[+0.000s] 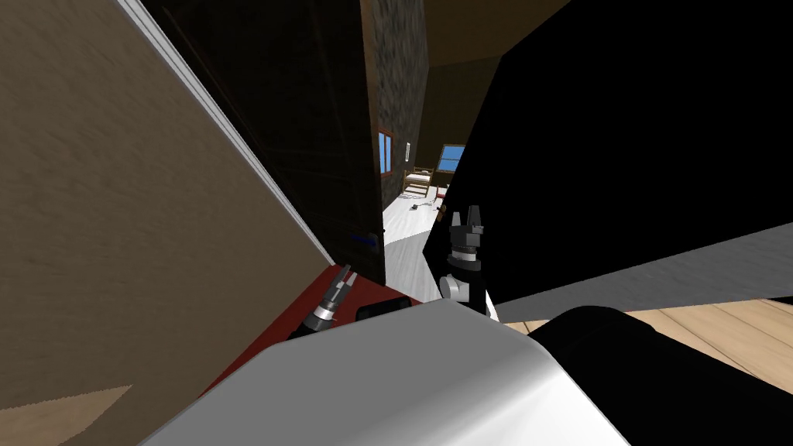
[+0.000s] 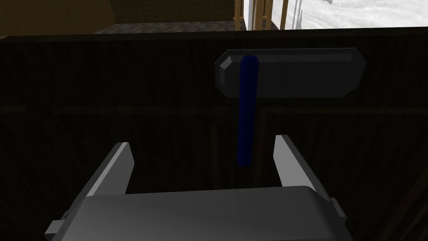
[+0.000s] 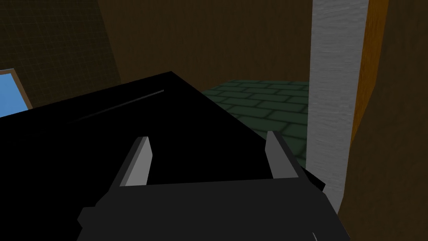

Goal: Push the door open

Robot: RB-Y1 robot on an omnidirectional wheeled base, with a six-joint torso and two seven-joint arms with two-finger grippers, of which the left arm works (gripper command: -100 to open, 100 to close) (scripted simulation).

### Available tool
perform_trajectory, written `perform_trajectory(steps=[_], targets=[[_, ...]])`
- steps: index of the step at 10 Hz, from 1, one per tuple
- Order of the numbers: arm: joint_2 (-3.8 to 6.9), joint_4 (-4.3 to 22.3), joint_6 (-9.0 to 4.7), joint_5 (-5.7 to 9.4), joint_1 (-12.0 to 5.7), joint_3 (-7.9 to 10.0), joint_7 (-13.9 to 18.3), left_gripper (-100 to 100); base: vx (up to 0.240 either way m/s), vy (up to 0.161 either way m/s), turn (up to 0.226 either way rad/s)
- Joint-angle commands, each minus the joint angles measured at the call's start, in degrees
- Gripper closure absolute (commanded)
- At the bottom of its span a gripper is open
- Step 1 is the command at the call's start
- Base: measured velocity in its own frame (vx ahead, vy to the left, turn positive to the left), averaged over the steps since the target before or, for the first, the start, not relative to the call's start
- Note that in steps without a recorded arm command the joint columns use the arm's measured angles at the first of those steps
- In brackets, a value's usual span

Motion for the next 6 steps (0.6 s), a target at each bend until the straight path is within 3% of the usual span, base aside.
perform_trajectory(steps=[1, 4, 5, 6], targets=[[1.69, 0.98, -0.21, 1.32, -0.05, -1.35, -0.48, -100, 0.207, 0.104, -0.014], [4.08, 2.95, -0.69, 3.24, -0.44, -3.46, -1.08, -100, 0.228, 0.084, -0.011], [3.62, 3.09, -0.91, 2.86, -0.56, -3.22, -0.82, -100, 0.097, 0.042, -0.005], [3.05, 3.64, -0.30, 2.95, -1.14, -2.84, -0.63, -100, 0.112, -0.064, -0.052]])
